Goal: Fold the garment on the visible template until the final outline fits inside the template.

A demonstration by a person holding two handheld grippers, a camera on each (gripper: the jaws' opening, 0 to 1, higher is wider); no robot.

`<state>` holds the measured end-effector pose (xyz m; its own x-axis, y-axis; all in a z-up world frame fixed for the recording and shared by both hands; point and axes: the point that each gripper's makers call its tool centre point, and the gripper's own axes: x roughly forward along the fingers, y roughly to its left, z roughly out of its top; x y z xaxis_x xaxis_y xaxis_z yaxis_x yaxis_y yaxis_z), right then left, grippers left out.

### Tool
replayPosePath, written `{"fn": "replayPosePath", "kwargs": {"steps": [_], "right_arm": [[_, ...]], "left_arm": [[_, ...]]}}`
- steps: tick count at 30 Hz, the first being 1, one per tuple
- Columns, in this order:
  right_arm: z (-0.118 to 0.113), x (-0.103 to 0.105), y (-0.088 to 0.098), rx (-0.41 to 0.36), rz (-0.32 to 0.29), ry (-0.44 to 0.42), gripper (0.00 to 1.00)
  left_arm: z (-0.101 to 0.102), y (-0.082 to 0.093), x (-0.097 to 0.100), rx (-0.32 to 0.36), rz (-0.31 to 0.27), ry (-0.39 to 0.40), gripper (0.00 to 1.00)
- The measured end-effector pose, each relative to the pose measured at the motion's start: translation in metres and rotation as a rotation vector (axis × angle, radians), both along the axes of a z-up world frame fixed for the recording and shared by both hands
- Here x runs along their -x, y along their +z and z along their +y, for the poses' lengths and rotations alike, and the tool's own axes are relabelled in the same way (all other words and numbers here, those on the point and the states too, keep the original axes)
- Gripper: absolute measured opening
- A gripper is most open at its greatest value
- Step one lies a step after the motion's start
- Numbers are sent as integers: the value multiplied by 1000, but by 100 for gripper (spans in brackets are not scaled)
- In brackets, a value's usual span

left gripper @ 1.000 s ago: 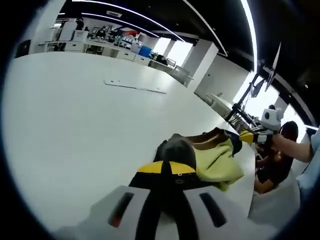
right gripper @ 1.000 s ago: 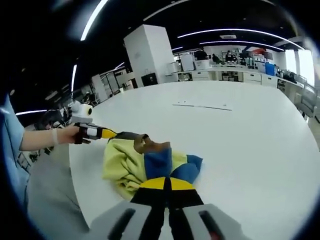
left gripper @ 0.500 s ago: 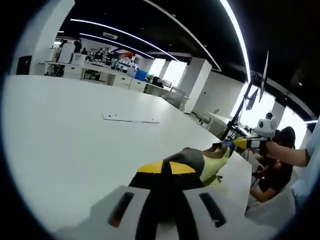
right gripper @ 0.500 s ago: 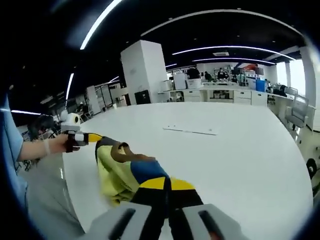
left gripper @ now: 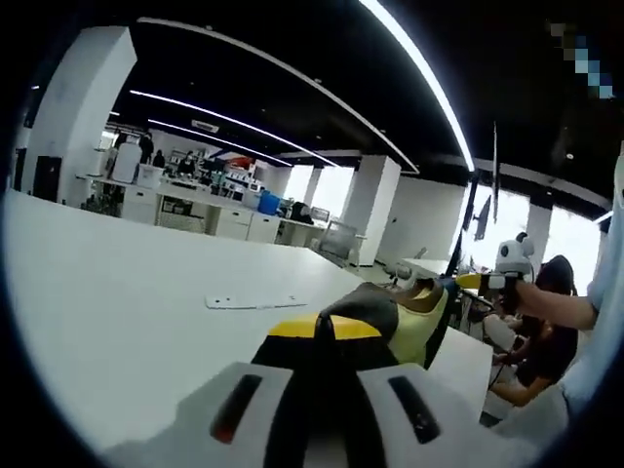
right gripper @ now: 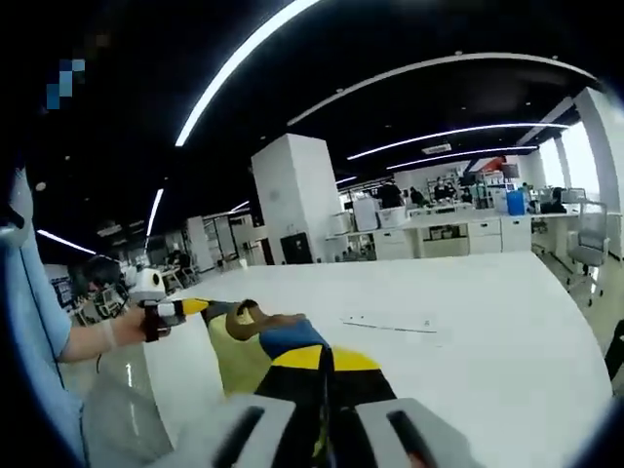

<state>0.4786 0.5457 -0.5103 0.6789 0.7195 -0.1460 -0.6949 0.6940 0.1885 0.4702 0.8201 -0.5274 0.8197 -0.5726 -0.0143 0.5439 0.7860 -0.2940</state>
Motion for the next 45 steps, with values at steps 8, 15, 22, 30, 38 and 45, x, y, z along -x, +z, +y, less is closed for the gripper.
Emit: {"fn": "replayPosePath", "kwargs": {"steps": [8, 15, 22, 30, 38, 45], "right_arm": [[8, 15, 60, -36, -109, 42, 0], [3, 9, 89, -44, -178, 60, 0], [7, -24, 58, 9, -120, 66, 0], [13, -73, 19, 76, -53, 60, 0], [24, -123, -21, 116, 8, 48, 0], [25, -179, -88, 144, 145, 36, 0]], "left_arm": [[7, 74, 14, 30, -179, 33, 0], [10, 105, 9, 17, -253, 22, 0], [17, 70, -23, -4, -172, 46, 0], [22, 27, -66, -54, -98, 73, 0], [22, -16, -120, -85, -28, 86, 0], [31, -84, -168, -145, 73, 128, 0]]}}
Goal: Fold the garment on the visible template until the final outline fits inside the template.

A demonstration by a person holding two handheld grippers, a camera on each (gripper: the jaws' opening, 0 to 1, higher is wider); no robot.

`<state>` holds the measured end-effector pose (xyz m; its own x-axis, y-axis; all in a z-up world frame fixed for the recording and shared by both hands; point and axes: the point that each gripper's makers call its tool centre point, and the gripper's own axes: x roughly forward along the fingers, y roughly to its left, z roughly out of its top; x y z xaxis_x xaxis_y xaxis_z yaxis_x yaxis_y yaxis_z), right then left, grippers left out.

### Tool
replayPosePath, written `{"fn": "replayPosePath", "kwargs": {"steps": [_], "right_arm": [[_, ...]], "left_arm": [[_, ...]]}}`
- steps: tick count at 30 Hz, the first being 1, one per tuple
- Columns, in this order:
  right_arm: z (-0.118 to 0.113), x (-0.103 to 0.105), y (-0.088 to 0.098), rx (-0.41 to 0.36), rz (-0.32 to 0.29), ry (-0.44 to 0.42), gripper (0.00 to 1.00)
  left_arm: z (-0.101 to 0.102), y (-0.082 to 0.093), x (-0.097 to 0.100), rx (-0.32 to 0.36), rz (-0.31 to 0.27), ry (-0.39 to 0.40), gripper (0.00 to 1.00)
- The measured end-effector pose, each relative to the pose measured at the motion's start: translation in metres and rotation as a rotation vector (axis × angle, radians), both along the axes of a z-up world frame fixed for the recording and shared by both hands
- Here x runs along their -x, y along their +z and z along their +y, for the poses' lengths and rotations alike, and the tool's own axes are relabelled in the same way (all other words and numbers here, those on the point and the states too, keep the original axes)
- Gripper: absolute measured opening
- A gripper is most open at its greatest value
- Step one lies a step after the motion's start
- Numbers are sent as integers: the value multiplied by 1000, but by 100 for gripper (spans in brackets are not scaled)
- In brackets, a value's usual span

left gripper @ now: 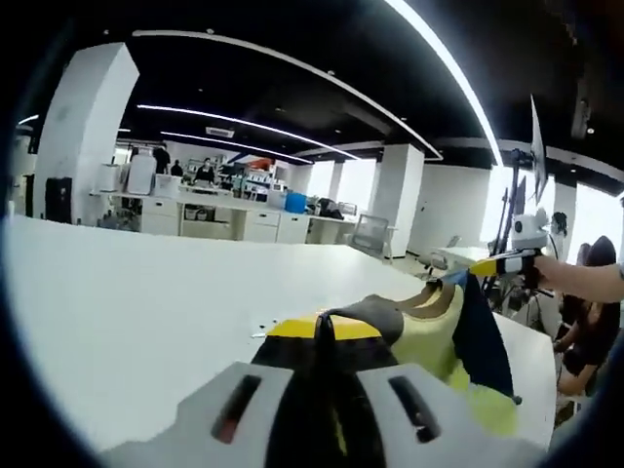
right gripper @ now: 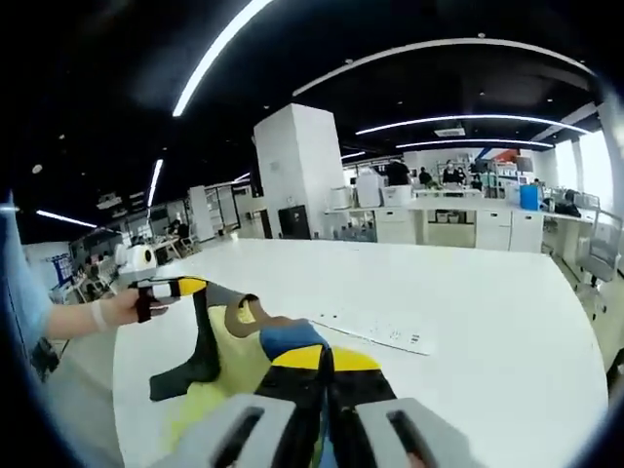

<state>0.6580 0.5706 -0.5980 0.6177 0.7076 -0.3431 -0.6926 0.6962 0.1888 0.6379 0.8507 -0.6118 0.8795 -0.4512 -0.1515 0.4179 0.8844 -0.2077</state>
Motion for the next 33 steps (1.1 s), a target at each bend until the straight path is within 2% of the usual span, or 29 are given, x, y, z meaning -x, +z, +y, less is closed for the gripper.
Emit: {"fn": "replayPosePath", "kwargs": {"steps": [2, 5, 8, 11, 14, 18, 27, 33], "right_arm": [[-2, -17, -22, -12, 58, -24, 0], [1, -33, -50, 4, 100, -34, 0], [6, -49, -76, 46, 123, -27, 0], [10, -65, -95, 84, 146, -18, 0], [11, -80, -107, 116, 158, -13, 0], [9, -91, -124, 156, 179, -25, 0], [7, -96, -150, 192, 213, -46, 0], [12, -99, -157, 184, 233, -63, 0]], "left_arm": [[-1, -18, -10, 60, 43, 9, 0], [1, -46, -25, -40, 76, 8, 0], [0, -68, -40, -88, 104, 0, 0], [1, -83, -54, -122, 127, 7, 0], [0, -100, -66, -147, 170, 4, 0], [-3, -111, -76, -159, 190, 1, 0], [-1, -139, -86, -219, 247, -7, 0], [4, -142, -90, -232, 250, 7, 0]]}}
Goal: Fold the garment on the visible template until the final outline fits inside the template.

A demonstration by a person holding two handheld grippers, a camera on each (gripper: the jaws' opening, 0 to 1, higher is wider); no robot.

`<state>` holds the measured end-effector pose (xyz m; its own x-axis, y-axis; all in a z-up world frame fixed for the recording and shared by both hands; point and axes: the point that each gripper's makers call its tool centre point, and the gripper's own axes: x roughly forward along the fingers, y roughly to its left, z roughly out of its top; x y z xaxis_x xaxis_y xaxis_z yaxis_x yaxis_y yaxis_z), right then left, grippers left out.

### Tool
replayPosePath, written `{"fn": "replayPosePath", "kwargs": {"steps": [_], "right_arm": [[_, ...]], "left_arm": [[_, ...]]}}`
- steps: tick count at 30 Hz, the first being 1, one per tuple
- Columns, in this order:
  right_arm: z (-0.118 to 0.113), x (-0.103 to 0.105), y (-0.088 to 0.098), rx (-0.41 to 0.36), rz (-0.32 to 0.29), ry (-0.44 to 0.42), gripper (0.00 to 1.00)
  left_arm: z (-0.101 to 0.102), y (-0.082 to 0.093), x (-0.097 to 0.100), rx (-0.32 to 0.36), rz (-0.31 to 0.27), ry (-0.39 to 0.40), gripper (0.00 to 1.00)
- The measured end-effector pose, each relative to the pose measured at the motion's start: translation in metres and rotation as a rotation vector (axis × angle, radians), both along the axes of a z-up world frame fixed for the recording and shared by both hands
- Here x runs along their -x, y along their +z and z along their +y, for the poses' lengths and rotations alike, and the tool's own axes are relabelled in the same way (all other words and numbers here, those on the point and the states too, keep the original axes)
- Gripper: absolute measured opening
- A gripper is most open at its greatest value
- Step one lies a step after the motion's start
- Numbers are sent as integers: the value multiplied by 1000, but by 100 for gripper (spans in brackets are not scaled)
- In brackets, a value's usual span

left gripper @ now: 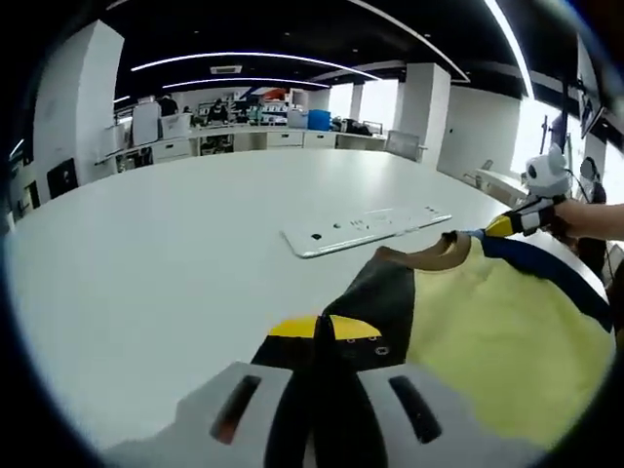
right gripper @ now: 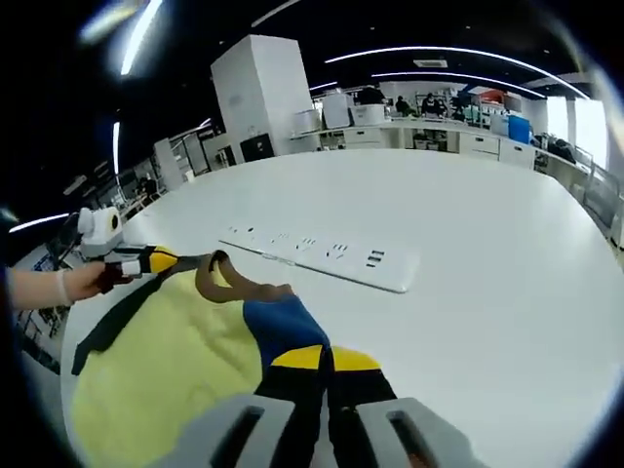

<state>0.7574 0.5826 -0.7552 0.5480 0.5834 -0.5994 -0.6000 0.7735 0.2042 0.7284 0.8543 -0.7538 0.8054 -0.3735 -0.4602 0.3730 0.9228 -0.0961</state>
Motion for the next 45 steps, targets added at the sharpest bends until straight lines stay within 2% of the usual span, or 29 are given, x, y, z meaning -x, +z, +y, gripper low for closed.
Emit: {"fn": "replayPosePath", "kwargs": {"steps": [3, 5, 7, 10, 11, 14, 17, 20, 22, 23, 25, 26, 27, 29, 34, 38, 45], "right_arm": [[1, 1, -3, -4, 8, -9, 0], [1, 3, -3, -2, 7, -4, 0], [1, 5, -2, -6, 1, 7, 0], [1, 8, 3, -11, -14, 18, 3], [1, 9, 6, -8, -37, 30, 11], [2, 10, 12, -15, -50, 47, 31], [5, 19, 19, -29, -82, 88, 51], [6, 28, 22, -36, -72, 105, 72], [7, 34, 24, -33, -74, 117, 82], [7, 37, 25, -30, -73, 123, 87], [7, 43, 29, -29, -80, 136, 91], [6, 45, 30, -26, -79, 138, 92], [5, 48, 34, -34, -88, 139, 95], [4, 51, 38, -51, -84, 126, 100], [-3, 63, 45, -37, -79, 120, 99], [-6, 82, 55, -41, -91, 119, 97], [-13, 110, 61, -45, -87, 114, 94]], "left_arm": [[0, -1, -1, -6, 1, -1, 0], [-2, 1, 0, 25, 1, -2, 1], [-3, 3, -1, 70, 6, 14, 3], [-8, 6, 2, 66, 6, -12, 9], [-12, 7, 4, 75, 8, -29, 12], [-21, 13, 6, 80, 2, -60, 28], [-33, 19, 12, 70, -3, -129, 43], [-41, 25, 16, 80, 7, -151, 62], [-49, 30, 21, 101, 19, -177, 77], [-54, 31, 26, 116, 44, -186, 84], [-61, 33, 33, 120, 61, -219, 99], [-62, 32, 39, 107, 83, -237, 97], [-65, 36, 40, 108, 67, -246, 99], [-65, 40, 45, 110, 71, -251, 99], [-67, 60, 63, 133, 62, -255, 99], [-71, 75, 78, 152, 35, -261, 94], [-78, 94, 108, 155, 14, -277, 91]]}}
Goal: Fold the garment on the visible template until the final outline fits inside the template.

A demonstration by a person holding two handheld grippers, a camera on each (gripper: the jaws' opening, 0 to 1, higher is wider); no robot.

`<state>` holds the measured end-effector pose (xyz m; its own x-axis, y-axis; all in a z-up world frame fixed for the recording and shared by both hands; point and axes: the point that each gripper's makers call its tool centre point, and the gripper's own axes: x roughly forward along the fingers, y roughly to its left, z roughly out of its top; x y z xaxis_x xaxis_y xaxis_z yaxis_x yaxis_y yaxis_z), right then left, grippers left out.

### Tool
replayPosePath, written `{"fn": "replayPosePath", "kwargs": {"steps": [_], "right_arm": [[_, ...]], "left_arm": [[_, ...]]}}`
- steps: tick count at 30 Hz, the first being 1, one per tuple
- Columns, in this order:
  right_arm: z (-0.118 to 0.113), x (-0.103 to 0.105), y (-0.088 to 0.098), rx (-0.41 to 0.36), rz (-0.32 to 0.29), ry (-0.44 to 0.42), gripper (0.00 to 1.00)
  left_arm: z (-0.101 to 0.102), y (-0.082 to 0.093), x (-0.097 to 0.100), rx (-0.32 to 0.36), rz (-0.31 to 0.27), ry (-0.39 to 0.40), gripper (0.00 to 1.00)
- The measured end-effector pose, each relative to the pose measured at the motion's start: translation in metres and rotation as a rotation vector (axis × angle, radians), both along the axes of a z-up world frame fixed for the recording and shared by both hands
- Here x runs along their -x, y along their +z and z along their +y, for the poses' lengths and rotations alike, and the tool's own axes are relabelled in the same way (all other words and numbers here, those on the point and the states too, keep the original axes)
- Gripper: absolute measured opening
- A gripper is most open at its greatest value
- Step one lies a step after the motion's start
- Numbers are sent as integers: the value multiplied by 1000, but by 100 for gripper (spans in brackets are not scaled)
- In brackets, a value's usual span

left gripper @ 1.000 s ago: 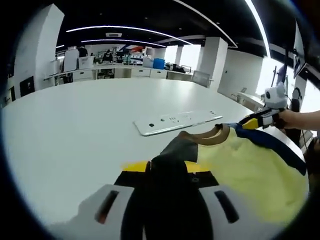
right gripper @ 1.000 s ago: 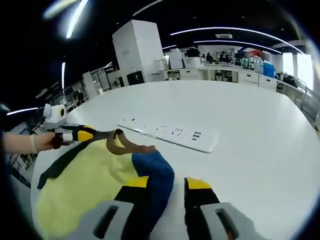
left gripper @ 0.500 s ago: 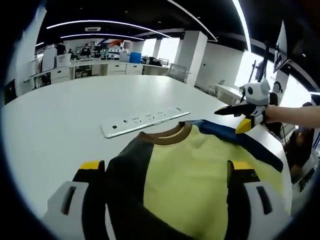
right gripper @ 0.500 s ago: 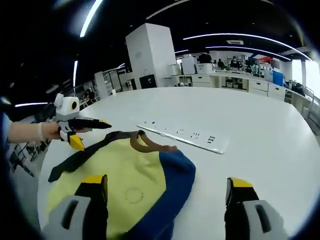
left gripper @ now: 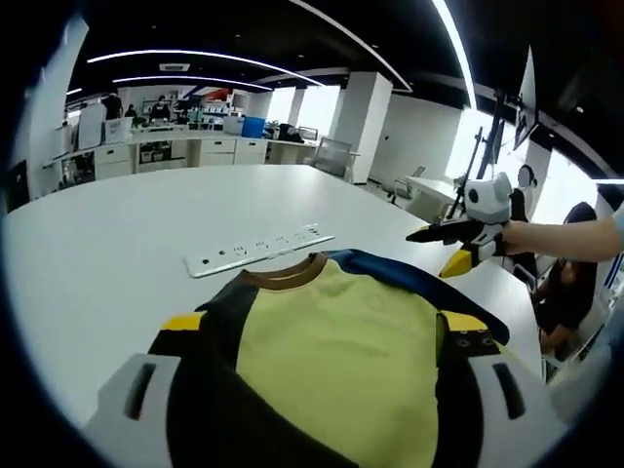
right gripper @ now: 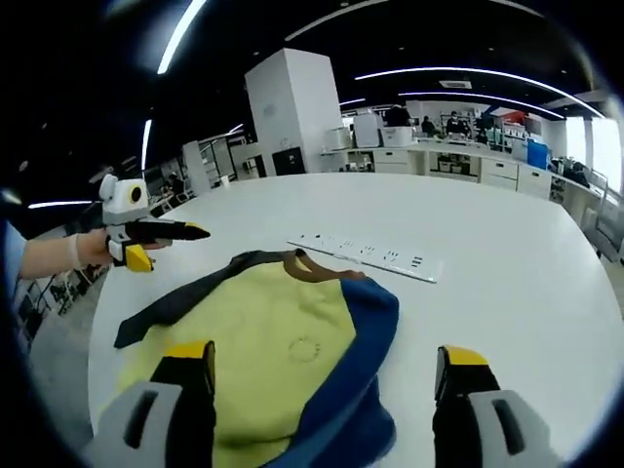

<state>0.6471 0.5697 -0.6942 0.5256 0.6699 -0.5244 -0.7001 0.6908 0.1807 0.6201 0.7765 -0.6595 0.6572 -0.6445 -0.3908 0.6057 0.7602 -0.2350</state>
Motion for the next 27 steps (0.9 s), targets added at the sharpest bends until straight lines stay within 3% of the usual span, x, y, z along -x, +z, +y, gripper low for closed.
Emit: {"fn": "replayPosePath", "kwargs": {"steps": [11, 19, 27], "right_arm": [[-2, 40, 10, -29, 5, -7, 89], [-2, 66, 14, -38, 2, -10, 89], [-4, 88, 16, -33, 3, -10, 88]], "left_arm": [[-8, 18, 47, 44, -20, 6, 85], [-7, 28, 68, 39, -35, -1, 84], [-5, 28, 88, 54, -27, 12, 83]]}}
